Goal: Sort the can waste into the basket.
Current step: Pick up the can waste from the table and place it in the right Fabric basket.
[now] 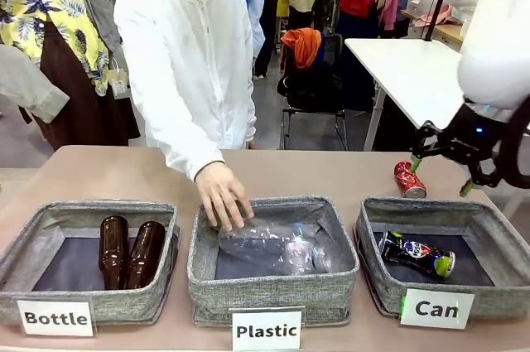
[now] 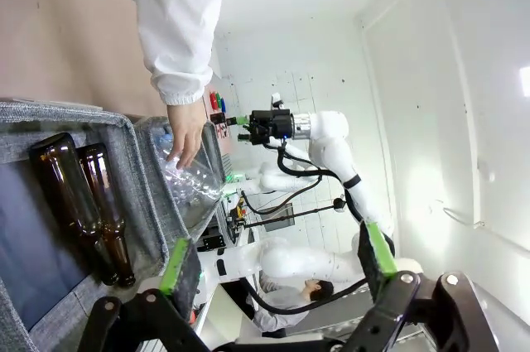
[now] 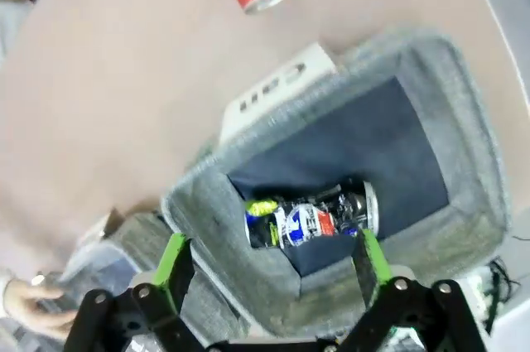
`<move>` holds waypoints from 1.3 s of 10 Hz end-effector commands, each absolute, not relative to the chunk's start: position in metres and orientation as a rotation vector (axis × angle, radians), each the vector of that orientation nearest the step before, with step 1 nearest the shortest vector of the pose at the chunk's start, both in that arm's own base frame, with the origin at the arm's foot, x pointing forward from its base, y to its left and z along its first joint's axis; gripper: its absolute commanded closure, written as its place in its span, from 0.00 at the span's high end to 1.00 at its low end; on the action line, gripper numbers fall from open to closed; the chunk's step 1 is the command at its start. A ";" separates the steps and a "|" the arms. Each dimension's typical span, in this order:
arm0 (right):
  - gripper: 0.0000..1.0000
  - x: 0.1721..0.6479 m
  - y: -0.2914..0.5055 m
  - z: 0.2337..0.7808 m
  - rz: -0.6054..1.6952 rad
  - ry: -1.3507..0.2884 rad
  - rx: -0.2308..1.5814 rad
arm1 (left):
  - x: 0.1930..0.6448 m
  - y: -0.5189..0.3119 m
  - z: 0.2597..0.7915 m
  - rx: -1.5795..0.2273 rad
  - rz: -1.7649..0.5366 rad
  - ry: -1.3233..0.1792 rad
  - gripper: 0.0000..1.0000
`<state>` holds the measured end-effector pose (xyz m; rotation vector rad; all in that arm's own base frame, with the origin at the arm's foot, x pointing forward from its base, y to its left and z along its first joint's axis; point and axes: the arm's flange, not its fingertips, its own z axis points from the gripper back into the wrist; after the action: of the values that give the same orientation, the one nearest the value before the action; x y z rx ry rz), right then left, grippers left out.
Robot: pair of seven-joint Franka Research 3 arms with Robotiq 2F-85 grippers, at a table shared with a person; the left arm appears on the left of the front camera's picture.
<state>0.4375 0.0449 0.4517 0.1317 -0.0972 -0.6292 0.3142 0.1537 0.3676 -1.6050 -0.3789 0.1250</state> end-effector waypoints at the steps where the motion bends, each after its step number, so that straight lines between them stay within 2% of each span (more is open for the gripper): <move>1: 1.00 0.485 0.034 0.442 -0.643 -0.113 0.116 | 0.311 0.153 0.372 -1.618 0.127 -0.371 1.00; 4: 1.00 0.544 0.012 0.399 -0.521 -0.060 0.090 | 0.311 0.153 0.372 -1.618 0.127 -0.371 1.00; 7: 1.00 0.598 0.000 0.358 -0.593 -0.068 0.080 | 0.311 0.153 0.372 -1.618 0.127 -0.371 1.00; 13: 1.00 0.631 -0.007 0.315 -0.645 -0.009 0.052 | 0.311 0.153 0.372 -1.618 0.127 -0.371 1.00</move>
<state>0.6236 -0.0112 0.3103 0.0675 -0.0168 -0.6137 0.3141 0.1537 0.3676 -1.6052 -0.3790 0.1251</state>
